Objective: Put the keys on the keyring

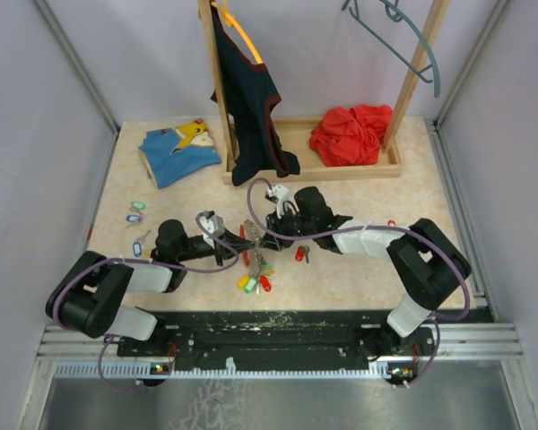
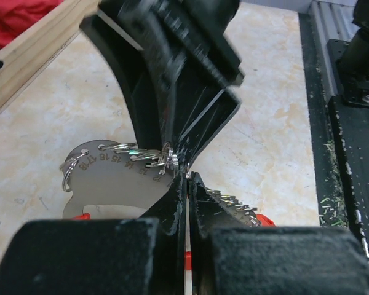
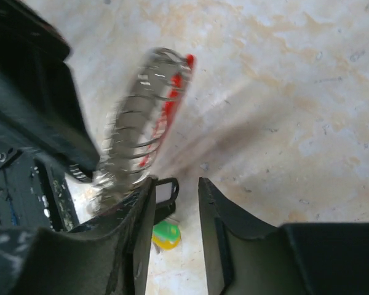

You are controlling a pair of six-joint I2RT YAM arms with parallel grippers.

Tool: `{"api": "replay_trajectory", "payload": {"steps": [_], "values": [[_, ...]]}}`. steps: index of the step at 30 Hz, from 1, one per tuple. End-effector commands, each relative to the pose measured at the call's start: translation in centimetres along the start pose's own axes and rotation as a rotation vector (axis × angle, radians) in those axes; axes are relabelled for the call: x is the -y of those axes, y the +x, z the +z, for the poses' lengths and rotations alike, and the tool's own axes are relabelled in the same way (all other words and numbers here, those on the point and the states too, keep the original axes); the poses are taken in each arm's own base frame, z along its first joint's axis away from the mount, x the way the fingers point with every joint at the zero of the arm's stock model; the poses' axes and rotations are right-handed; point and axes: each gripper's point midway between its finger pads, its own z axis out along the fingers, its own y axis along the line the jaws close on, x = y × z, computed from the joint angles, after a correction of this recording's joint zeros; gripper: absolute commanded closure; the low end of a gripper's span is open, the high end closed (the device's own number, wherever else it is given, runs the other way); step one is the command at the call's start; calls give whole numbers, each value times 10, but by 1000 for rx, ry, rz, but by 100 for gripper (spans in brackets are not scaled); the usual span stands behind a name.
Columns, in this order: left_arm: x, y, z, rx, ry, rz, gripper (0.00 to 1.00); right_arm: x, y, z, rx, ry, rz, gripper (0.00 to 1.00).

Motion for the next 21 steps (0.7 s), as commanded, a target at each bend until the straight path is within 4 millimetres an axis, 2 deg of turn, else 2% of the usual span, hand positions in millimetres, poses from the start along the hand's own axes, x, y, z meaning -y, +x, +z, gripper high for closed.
{"api": "replay_trajectory", "payload": {"steps": [1, 6, 11, 17, 21], "values": [[18, -24, 0, 82, 101, 92, 100, 8, -11, 7, 12, 12, 20, 68], [21, -24, 0, 86, 118, 86, 100, 12, -12, 17, -9, 1, 32, 71], [10, -20, 2, 75, 61, 54, 100, 14, -14, 15, -9, 24, 32, 71], [-18, -8, 3, 18, -87, 3, 100, 26, -3, -12, -20, 156, 2, 65], [-32, 0, 3, -16, -150, -36, 100, 17, -6, -25, 8, 151, -33, 63]]}}
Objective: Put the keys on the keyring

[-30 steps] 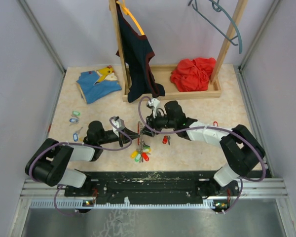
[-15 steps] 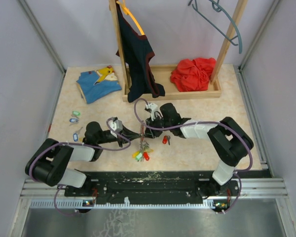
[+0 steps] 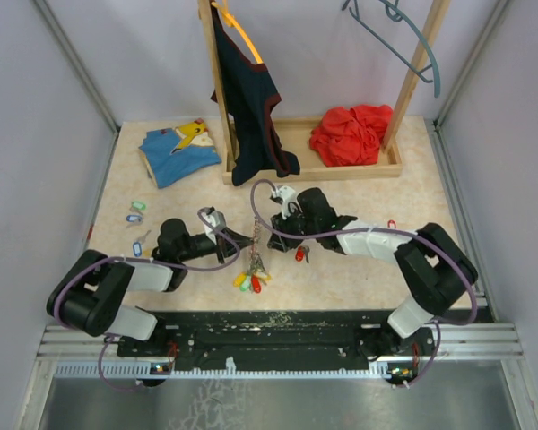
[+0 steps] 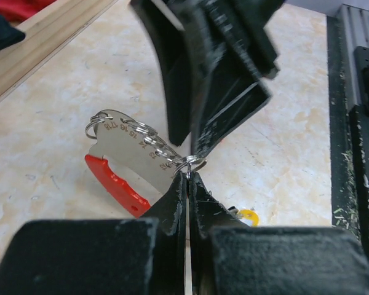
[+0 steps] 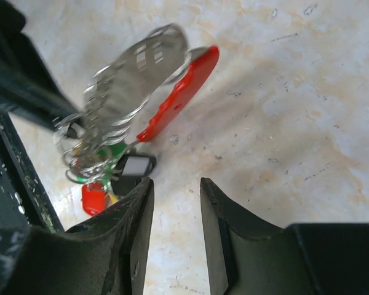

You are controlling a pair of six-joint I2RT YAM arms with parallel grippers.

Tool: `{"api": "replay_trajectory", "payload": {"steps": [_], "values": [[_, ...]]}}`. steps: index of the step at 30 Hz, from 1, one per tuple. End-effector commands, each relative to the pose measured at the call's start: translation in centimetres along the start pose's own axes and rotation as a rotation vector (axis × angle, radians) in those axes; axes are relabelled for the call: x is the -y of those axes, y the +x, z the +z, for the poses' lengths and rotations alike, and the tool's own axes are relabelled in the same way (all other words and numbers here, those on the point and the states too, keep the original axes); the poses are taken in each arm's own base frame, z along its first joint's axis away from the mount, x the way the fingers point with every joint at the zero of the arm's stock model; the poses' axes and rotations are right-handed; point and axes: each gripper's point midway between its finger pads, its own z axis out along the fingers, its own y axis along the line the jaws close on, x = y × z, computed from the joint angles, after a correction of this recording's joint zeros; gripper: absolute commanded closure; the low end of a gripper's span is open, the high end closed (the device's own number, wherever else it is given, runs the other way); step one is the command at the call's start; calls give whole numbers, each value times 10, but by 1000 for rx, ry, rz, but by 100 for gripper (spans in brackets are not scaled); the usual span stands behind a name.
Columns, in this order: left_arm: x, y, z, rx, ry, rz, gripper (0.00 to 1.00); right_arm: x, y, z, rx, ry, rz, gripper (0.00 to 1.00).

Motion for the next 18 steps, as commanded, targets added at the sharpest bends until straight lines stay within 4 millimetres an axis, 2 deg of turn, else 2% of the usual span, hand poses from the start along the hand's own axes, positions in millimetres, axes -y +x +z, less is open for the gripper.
{"api": "replay_trajectory", "payload": {"steps": [1, 6, 13, 18], "values": [[-24, -2, 5, -17, -100, -14, 100, -12, -30, -23, 120, -10, -93, 62], [-32, 4, 6, -50, -132, -42, 100, -26, -43, -20, 184, -83, -140, 60], [-36, 12, 8, -84, -138, -66, 100, -25, -61, -4, 228, -107, -159, 59], [-33, 14, 9, -91, -114, -58, 100, -19, -64, 9, 225, -107, -166, 59]]}}
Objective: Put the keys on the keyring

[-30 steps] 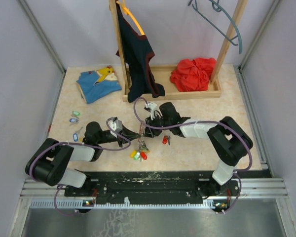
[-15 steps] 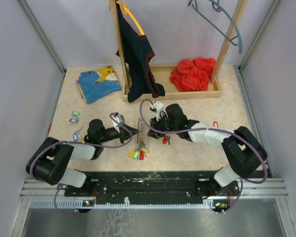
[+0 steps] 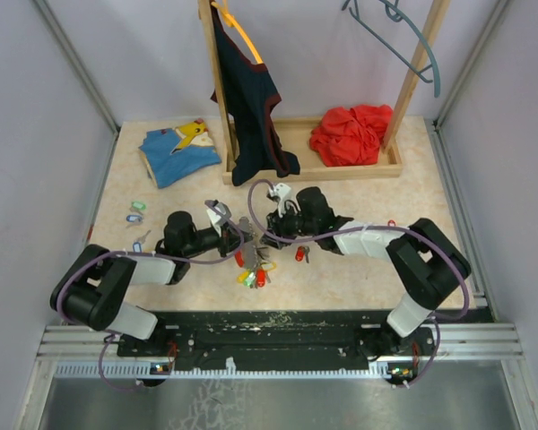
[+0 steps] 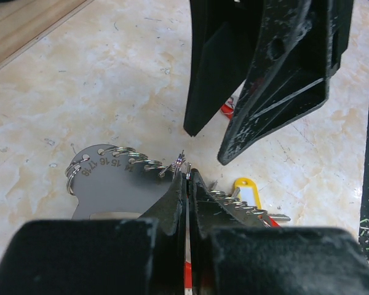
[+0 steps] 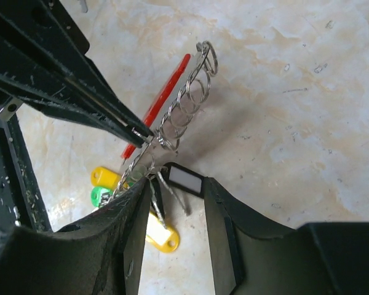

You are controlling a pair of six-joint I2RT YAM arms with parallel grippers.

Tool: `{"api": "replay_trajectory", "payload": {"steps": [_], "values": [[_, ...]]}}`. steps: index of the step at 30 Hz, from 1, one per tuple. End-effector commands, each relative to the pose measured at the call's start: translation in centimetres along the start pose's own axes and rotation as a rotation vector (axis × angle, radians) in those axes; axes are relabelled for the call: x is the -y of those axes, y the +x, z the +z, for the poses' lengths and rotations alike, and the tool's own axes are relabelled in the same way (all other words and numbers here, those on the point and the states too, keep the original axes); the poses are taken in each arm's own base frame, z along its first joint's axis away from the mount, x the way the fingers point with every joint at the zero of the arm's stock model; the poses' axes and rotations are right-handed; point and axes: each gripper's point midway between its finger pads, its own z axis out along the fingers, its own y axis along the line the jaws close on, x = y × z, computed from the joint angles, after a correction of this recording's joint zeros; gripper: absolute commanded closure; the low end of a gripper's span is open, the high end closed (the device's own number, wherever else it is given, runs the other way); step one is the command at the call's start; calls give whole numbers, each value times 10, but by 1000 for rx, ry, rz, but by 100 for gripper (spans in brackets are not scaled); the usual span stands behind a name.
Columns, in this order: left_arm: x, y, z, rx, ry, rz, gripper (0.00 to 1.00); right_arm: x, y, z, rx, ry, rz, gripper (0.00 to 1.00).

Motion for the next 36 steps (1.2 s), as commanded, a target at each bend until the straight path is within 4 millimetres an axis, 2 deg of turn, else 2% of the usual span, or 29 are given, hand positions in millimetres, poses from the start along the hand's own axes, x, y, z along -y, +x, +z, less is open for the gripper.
{"api": "replay_trajectory", "payload": {"steps": [1, 2, 4, 13, 24, 31, 36], "values": [[0, -7, 4, 11, 29, 37, 100, -3, -41, 12, 107, -34, -79, 59], [1, -7, 5, 9, 38, 37, 100, -3, -43, 12, 111, -34, -83, 60], [5, -5, 5, 5, 59, 37, 100, 3, -34, 20, 90, -33, -68, 61], [15, -3, 6, 9, 133, 48, 100, 10, -32, 27, 87, -40, -51, 67], [28, -6, 1, 47, 190, 100, 100, 9, -29, 24, 90, -89, -13, 69], [23, -5, 3, 38, 162, 76, 100, 4, -29, 22, 73, -117, 0, 69], [16, -2, 5, 22, 129, 54, 100, 3, -22, 12, 47, -106, -7, 68]]}}
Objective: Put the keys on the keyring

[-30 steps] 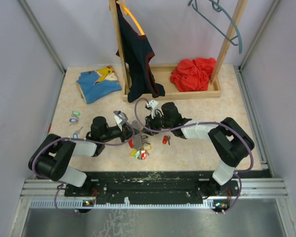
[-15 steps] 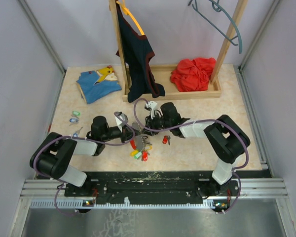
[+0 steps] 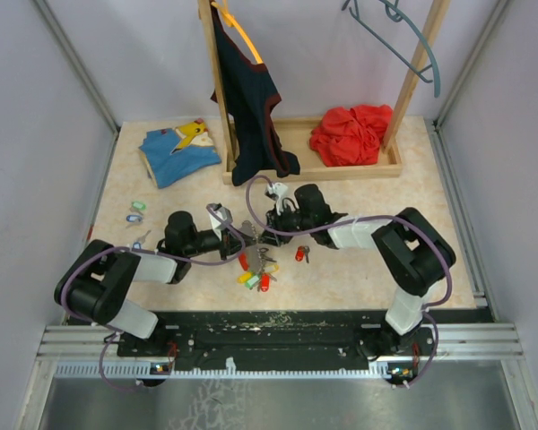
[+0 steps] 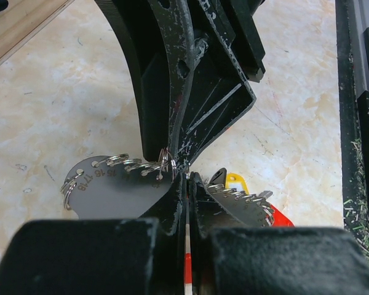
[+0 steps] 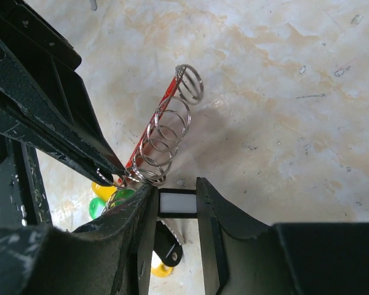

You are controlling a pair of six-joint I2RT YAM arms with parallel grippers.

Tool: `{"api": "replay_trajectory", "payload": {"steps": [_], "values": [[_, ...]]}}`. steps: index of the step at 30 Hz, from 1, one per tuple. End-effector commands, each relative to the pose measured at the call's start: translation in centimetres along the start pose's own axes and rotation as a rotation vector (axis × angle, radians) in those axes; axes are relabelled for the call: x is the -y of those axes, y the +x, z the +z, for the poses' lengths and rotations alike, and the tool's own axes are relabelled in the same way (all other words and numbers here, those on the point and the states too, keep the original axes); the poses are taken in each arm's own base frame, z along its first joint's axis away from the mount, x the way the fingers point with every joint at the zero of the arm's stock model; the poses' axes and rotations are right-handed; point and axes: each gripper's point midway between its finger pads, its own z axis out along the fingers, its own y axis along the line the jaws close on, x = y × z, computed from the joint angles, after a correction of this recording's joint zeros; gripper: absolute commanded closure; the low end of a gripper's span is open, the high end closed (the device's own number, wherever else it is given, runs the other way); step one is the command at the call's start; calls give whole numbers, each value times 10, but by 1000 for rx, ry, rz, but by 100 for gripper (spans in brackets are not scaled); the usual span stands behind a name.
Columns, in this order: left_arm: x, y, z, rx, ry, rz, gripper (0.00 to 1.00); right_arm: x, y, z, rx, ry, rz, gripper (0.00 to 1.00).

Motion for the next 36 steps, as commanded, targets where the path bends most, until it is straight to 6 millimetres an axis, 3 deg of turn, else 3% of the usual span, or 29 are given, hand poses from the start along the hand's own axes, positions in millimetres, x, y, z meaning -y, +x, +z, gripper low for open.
{"api": "replay_trajectory", "payload": {"steps": [1, 7, 14, 21, 22, 28, 36], "values": [[-4, -2, 2, 5, -8, -3, 100, -9, -25, -11, 55, -23, -63, 68], [-6, -2, 3, 4, -20, -12, 100, -29, -26, -29, 96, -88, -138, 68], [-2, -3, 2, 8, 0, -1, 100, -48, -32, -27, 135, -238, -252, 71], [1, -6, 1, 13, 13, 13, 100, -49, -32, -29, 190, -306, -398, 71], [1, -5, 1, 13, 16, 13, 100, -44, -23, -24, 175, -310, -388, 71], [4, -7, 1, 18, 30, 17, 100, -35, -16, -16, 161, -331, -384, 73], [7, -9, 1, 25, 47, 25, 100, -32, -17, -14, 181, -351, -413, 74]]}}
